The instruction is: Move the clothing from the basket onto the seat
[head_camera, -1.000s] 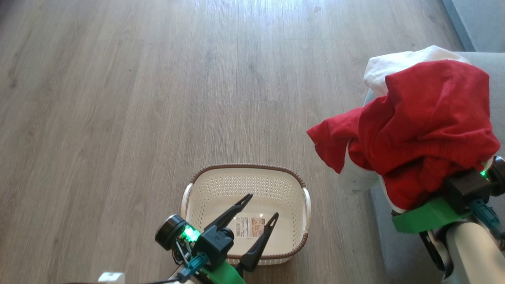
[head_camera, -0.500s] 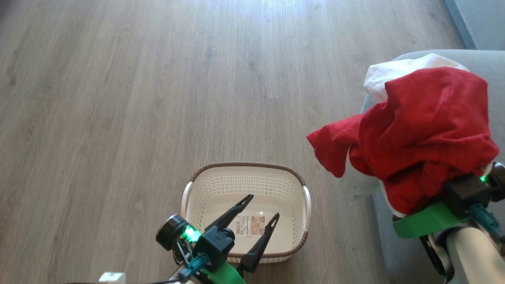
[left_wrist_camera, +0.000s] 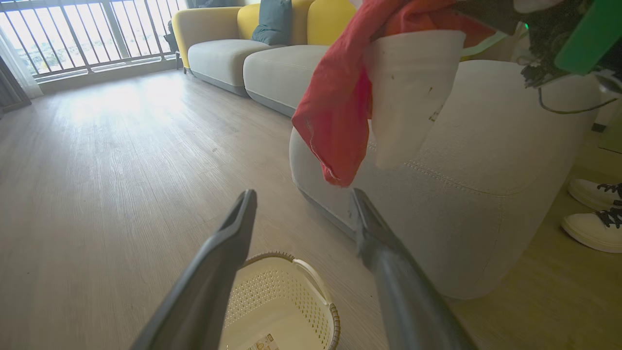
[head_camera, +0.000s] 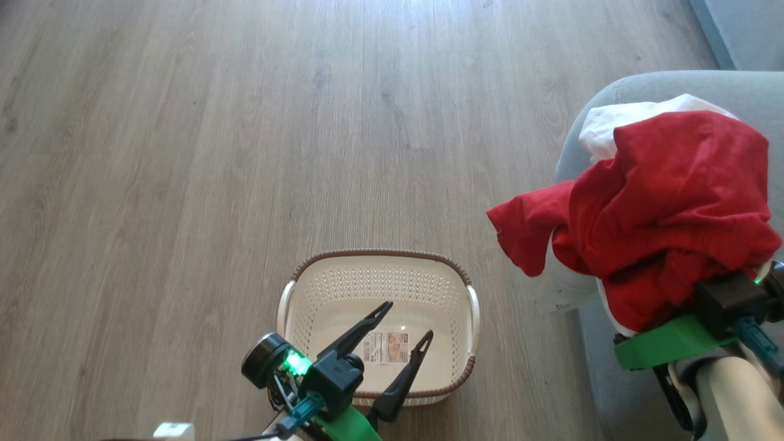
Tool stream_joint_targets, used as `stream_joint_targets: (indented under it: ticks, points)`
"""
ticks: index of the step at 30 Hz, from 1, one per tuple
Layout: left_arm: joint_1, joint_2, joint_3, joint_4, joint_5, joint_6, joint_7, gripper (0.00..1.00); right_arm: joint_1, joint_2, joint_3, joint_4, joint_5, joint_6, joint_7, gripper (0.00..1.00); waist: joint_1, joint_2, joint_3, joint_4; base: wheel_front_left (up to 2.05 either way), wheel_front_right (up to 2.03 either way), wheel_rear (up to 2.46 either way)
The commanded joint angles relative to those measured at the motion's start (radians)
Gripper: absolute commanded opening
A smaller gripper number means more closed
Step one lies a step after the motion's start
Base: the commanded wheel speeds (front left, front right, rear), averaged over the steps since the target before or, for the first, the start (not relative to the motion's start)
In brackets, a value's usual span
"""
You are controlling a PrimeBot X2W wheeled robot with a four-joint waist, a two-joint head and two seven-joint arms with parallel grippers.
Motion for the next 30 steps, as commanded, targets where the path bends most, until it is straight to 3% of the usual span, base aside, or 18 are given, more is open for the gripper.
stream_joint_targets:
  ticks: [1,12,30]
  points:
    - [-0.025,-0.002,0.027,-0.030,0.010,-0.001,-0.005,1.00,-0.031,-0.012,0.005,-0.039,-0.010,0.000,-0.006,0.00,0.0000,0.0000,-0.001,-0.002,0.00,0.00,0.00]
    - [-0.023,0.002,0.024,-0.037,0.012,-0.001,-0.005,1.00,-0.046,-0.018,0.006,-0.052,-0.021,0.000,-0.006,0.00,0.0000,0.0000,0.009,-0.062,0.00,0.00,0.00]
    - [-0.065,0.016,-0.010,-0.060,0.017,-0.001,-0.005,1.00,-0.060,-0.005,-0.039,-0.086,-0.039,0.000,-0.006,0.00,0.0000,0.0000,0.067,-0.349,0.00,0.00,0.00]
